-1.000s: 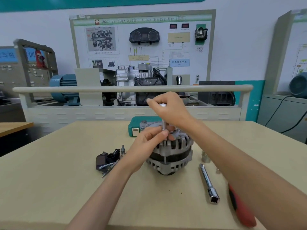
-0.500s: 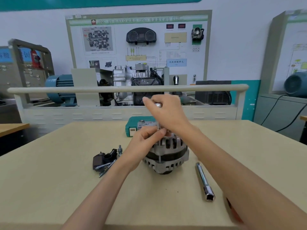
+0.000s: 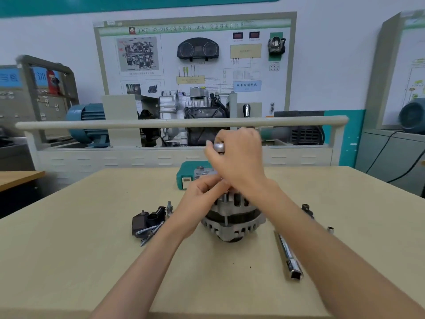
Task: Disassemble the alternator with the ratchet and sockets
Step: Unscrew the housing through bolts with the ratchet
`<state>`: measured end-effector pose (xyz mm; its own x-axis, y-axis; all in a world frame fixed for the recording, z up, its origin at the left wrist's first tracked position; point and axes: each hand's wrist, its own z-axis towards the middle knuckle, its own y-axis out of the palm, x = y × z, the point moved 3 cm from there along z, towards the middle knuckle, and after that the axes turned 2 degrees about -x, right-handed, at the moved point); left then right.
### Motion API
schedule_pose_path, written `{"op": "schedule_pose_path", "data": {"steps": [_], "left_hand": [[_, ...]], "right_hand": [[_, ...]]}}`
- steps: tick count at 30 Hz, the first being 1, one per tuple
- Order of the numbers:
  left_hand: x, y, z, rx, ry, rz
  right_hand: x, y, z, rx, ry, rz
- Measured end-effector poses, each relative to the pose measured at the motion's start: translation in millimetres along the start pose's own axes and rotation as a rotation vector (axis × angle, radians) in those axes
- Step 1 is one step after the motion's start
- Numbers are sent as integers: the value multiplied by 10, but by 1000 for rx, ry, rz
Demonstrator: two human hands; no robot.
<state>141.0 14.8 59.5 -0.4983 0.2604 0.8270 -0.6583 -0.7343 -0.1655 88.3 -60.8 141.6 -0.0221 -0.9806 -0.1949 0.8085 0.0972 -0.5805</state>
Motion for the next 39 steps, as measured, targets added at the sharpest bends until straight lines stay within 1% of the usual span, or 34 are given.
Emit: {"op": "schedule_pose_path", "data": {"steps": [1, 2, 3, 4, 5, 6, 7, 9, 10, 11, 12, 13, 14, 16, 17, 18, 19, 20, 21, 22, 24, 25, 26, 28, 29, 30, 31, 33, 34, 35, 36, 37, 38, 39], "left_hand": [[23, 3, -4, -18, 3, -5], [29, -7, -3, -23, -3, -7], [12, -26, 3, -21, -6, -17], [-1, -43, 2, -19, -4, -20], [-13, -51, -1, -10, 3, -18], [-19, -55, -6, 12, 18, -13], [-39, -53, -9, 39, 34, 2], [-77, -43, -12, 94, 46, 39], [-77, -28, -34, 96, 18, 44], [-85, -22, -27, 88, -11, 46], [-65, -9, -31, 80, -23, 50], [-33, 9, -31, 62, -21, 40], [6, 24, -21, 41, -16, 42], [46, 21, -8, 7, -2, 62], [49, 23, -10, -3, -3, 72], [56, 11, -8, 5, 9, 70], [47, -6, -6, 12, 23, 63], [28, -13, -9, 21, 27, 63], [9, -25, -9, 35, 33, 58], [2, -31, -13, 39, 46, 63], [-58, -38, -12, 47, 67, 77], [-44, -22, -17, 39, 61, 83], [-19, 6, -19, 29, 60, 94], [-10, 42, -25, 8, 65, 85], [-1, 50, -24, 1, 50, 61], [16, 48, -16, -2, 28, 37], [5, 34, -1, -10, 11, 6], [5, 13, 10, -44, -9, 3], [6, 0, 11, -43, -6, 20], [-12, -21, 25, -24, -4, 38], [-26, -33, 33, 3, -2, 60], [-42, -42, 31, 27, 0, 71], [-45, -40, 26, 52, 10, 82], [-72, -42, 24, 71, 19, 89]], "right_hand": [[41, 35, 73, -139, 25, 367], [38, 55, 110, -224, 44, 698], [18, 61, 130, -241, 55, 897], [-1, 70, 122, -224, 58, 979], [6, 75, 84, -170, 66, 966], [29, 67, 11, -89, 61, 840], [57, 52, -104, 19, 43, 543], [-32, 25, -382, 251, 84, -331], [-119, 30, -477, 267, 135, -582], [-182, 27, -451, 280, 164, -648], [-194, 32, -373, 263, 182, -606], [-159, 34, -237, 211, 159, -453], [-81, 54, -96, 131, 105, -187], [40, 92, 98, -128, 97, 567], [53, 115, 134, -181, 98, 869], [37, 116, 141, -172, 108, 1038], [8, 113, 123, -132, 121, 1096], [1, 117, 76, -72, 141, 1068], [15, 101, -5, -1, 136, 941], [37, 81, -120, 72, 101, 633], [-26, 32, -420, 228, 89, -275], [-105, 4, -531, 242, 133, -577], [-176, -20, -549, 253, 182, -636], [-221, -26, -393, 241, 222, -447], [-204, -12, -272, 223, 180, -293], [-139, 10, -143, 180, 138, -59], [-50, 25, -25, 116, 136, 282], [44, 90, 52, -82, 209, 1012], [39, 89, 55, -143, 244, 1237], [37, 88, 53, -152, 268, 1340], [38, 84, 31, -132, 274, 1356], [42, 52, -20, -65, 238, 1222], [35, 20, -116, 21, 154, 908], [17, 17, -247, 114, 92, 451]]}}
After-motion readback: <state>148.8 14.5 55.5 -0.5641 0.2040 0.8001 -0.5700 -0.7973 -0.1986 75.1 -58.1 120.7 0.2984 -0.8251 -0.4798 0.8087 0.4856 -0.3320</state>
